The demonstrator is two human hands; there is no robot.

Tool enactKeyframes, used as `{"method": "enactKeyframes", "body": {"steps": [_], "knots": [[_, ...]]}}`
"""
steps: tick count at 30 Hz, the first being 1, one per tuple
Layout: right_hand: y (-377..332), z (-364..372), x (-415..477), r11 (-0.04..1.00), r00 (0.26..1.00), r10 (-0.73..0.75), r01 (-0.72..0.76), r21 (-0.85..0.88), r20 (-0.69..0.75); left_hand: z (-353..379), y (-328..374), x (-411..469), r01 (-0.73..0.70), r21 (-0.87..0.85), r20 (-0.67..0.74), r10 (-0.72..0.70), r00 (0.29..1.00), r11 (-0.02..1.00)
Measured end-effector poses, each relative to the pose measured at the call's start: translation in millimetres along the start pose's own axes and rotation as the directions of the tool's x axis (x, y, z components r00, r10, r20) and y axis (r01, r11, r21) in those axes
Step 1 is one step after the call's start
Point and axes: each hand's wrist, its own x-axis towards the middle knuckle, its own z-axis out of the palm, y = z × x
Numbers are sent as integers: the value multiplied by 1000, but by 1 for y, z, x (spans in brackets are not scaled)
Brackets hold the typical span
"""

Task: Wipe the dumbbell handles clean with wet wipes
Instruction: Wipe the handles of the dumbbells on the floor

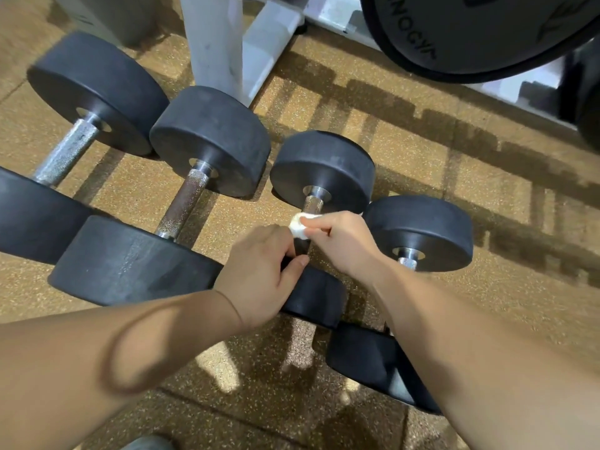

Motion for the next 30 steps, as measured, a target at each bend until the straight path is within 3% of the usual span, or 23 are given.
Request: {"method": "enactKeyframes", "body": {"steps": [2,4,7,9,11,13,15,17,21,23,28,30], "knots": [[6,-2,-3,993,994,-101,103,-55,34,6,9,-1,-25,41,-20,25,999,999],[8,-6,7,987,994,-111,113,-115,26,13,18,-1,-38,98,-30,41,999,994],[7,-13,20,997,994,13,-22,-79,-105,22,36,0,-65,144,-10,67,998,987],[11,-16,19,997,985,73,-69,34,-159,21,46,1,-104,53,27,103,994,993],[18,-19,7,986,989,107,-93,139,-99,11,44,1,-128,-97,72,135,988,987],[26,-23,-8,987,996,86,-85,136,2,4,25,-2,-142,-75,88,148,985,987],[30,-25,-17,1000,997,18,-20,17,76,3,3,-7,-32,0,172,32,985,999],[33,-30,-17,1000,996,-9,9,2,93,5,-6,-10,150,-28,298,-135,945,988],[37,-34,-5,995,982,84,-74,68,-169,16,5,-9,187,-19,335,-170,927,982],[38,-30,-7,990,969,127,-112,80,-212,17,8,-8,170,38,352,-172,920,985],[40,-20,-24,965,984,-143,162,-206,104,20,9,-7,172,75,359,-188,914,982],[37,-26,-15,977,991,-110,121,-176,70,18,11,-6,153,102,374,-180,910,983]]}}
